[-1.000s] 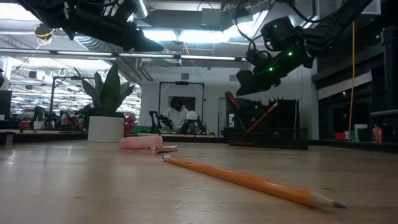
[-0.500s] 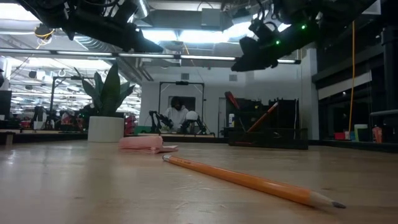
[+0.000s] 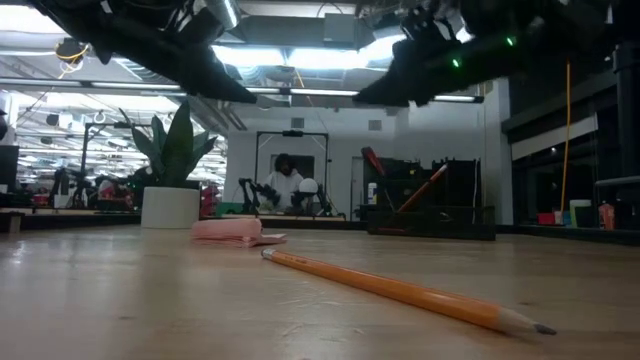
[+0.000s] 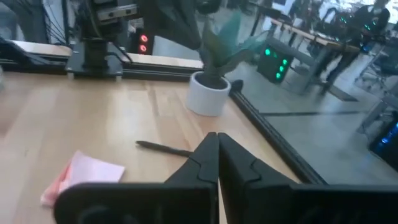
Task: Pick and place office supplies into organizer
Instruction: Put the black ballpen into the black desk organizer
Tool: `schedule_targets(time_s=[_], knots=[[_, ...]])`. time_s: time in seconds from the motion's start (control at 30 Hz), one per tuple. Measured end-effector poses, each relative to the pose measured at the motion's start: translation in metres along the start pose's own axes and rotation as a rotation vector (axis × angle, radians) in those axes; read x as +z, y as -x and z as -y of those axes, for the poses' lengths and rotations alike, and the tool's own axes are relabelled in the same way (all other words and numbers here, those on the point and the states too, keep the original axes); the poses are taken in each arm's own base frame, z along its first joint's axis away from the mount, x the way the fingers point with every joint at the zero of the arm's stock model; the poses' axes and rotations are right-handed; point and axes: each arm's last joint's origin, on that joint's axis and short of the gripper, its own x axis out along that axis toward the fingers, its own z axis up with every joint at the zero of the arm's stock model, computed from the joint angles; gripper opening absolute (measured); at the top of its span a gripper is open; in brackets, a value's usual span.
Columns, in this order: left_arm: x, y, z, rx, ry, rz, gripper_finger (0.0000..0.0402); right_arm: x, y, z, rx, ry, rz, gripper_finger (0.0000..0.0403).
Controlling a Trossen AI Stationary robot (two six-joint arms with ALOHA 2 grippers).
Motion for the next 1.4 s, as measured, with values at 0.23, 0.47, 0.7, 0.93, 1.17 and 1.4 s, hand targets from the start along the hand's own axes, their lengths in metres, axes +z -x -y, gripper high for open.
schedule_targets(time_s=[0.23, 0.47, 0.7, 0.93, 1.17, 1.4], knots=[[-0.001, 0.001, 0.019, -0.096, -0.003, -0.041, 0.0003, -0.035, 0.024, 0.000, 0.094, -0.049, 0.112, 0.0003], [-0.005, -0.002, 0.028, -0.102, 0.195, -0.146, 0.0002, -0.044, 0.036, 0.005, 0.121, -0.046, 0.179, 0.0012], [0.005, -0.019, 0.029, -0.040, 0.257, -0.406, 0.0002, -0.048, 0.034, 0.010, 0.102, -0.064, 0.152, 0.0016], [-0.001, -0.043, 0.031, 0.027, 0.239, -0.561, 0.0003, -0.048, 0.034, 0.010, 0.107, -0.117, 0.150, 0.0009], [-0.005, -0.049, 0.033, 0.024, 0.234, -0.575, 0.0002, -0.048, 0.034, 0.010, 0.108, -0.115, 0.141, 0.0014], [-0.003, -0.050, 0.032, 0.049, 0.313, -0.548, 0.0002, -0.048, 0.034, 0.010, 0.108, -0.114, 0.141, 0.0020]])
